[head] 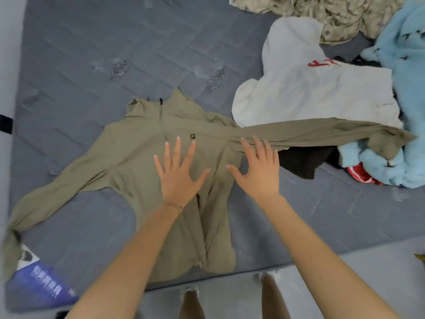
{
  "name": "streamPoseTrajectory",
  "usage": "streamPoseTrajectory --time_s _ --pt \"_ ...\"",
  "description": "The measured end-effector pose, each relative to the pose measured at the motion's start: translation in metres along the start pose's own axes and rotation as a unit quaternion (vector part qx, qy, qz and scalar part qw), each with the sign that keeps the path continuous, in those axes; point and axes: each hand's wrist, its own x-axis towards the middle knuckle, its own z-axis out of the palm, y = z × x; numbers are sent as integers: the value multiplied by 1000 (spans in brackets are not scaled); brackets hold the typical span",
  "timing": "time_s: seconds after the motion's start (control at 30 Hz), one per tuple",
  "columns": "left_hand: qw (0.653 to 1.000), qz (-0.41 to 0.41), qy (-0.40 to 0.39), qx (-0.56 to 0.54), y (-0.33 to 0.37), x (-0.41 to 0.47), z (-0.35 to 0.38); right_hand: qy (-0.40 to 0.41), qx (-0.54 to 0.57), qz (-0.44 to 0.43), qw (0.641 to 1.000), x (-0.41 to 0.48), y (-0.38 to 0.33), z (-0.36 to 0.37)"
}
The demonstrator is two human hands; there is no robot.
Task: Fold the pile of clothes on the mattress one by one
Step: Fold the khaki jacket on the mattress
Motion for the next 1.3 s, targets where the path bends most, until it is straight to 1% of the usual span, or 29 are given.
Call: streamPoseTrajectory --time_s 0.17,0.23,0.33,0.53,0.67,0.8,0.87,0.9,0.93,1.0,1.07,1.17,1.23,1.3 --pt "999 -19 -31 2 -97 -43 -26 -5 27 26 999 -35 -83 37" --pt "998 -31 -51 -7 -122 -57 -31 -13 37 33 999 -49 -105 49" --pt "996 -55 -60 -28 -147 -77 -30 -42 28 47 998 -65 -123 65" --pt "988 -96 -96 -74 -175 -107 6 -83 18 73 994 -84 -118 104" --pt "959 -191 -135 -157 -179 -130 48 -144 22 117 982 -97 -96 142" --pt "932 -259 -166 -189 -183 -159 93 -207 36 173 962 -119 -64 184" --pt "921 -303 -152 -191 -179 -173 109 -233 52 216 947 -134 -47 200" --pt "921 -317 -135 -182 -176 -180 115 -240 62 232 941 -141 -40 207" --pt "924 -319 -114 -174 -173 -185 120 -234 71 237 940 -148 -34 211" --pt "927 -319 -82 -180 -166 -196 127 -193 86 222 952 -157 -27 216" --pt "921 -328 -77 -197 -161 -204 133 -155 124 220 955 -162 -25 218" --pt "917 -330 -43 -220 -160 -211 140 -146 169 252 942 -170 -19 219" --pt "915 -328 0 -235 -160 -213 139 -144 172 269 937 -179 -12 221" --pt "905 -333 48 -261 -159 -218 131 -139 179 275 934 -188 -7 222"
